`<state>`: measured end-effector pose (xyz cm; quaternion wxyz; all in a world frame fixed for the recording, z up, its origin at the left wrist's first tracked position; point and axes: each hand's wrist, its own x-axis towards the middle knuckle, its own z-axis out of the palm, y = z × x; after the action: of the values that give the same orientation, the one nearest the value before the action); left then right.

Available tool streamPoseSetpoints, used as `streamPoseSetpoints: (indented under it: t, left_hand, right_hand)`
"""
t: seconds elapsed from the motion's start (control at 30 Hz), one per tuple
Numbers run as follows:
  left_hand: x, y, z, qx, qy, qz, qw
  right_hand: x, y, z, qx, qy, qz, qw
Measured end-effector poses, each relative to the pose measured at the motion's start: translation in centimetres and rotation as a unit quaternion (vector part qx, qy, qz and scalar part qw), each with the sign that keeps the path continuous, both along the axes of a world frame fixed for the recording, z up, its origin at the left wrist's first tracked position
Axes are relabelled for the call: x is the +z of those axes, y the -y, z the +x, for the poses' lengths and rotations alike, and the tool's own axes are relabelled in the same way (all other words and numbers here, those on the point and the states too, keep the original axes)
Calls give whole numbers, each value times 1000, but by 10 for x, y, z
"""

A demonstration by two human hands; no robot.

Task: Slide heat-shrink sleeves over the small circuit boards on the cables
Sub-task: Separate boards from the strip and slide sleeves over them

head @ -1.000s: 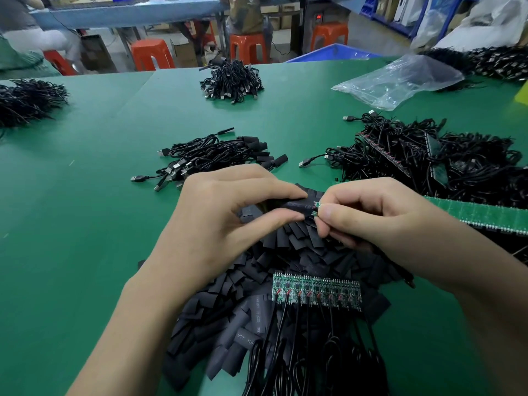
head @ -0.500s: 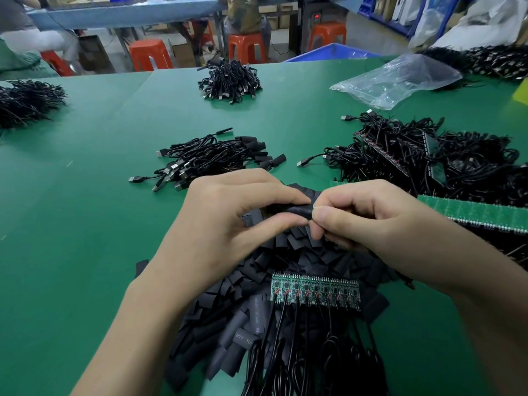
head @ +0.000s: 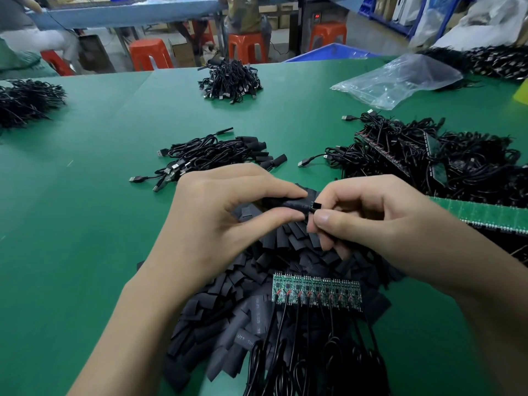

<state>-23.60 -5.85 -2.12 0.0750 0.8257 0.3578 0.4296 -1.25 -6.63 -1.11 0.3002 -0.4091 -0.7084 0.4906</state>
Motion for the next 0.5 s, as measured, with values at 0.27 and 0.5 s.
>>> streamPoseSetpoints:
  t: [0.27,0.5]
  left_hand:
    - [1,1,1,2,3,6,1000]
    - [-4,0,8,88,117,17,989]
  right_hand:
    - [2,0,0,0,-2,5,1000]
    - [1,-2,2,-38,-55,10,998]
